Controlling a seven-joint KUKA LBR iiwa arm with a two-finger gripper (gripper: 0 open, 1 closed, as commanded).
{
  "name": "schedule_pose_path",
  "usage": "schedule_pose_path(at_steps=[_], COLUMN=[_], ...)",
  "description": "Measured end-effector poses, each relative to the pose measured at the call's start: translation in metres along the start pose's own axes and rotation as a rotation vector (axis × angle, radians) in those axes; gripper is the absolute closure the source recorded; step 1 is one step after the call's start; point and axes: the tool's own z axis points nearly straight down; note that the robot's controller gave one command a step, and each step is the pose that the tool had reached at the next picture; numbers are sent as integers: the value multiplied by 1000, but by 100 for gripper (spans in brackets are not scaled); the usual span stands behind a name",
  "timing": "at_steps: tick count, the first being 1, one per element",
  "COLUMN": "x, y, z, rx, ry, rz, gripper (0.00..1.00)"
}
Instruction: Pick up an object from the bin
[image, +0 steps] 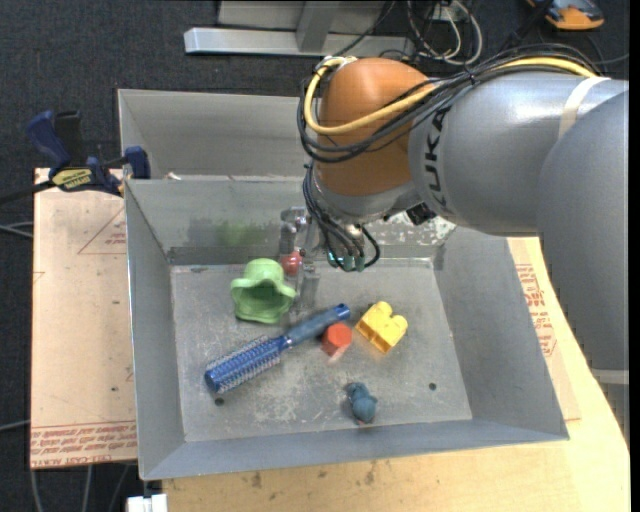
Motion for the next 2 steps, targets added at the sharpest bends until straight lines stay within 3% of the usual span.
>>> schedule_pose_path(at_steps=[1,2], x=[6,43], y=[2,50], z=[114,81], rx=[0,-3], ry=[-3,-9], rz=[-170,-185], gripper=[0,0])
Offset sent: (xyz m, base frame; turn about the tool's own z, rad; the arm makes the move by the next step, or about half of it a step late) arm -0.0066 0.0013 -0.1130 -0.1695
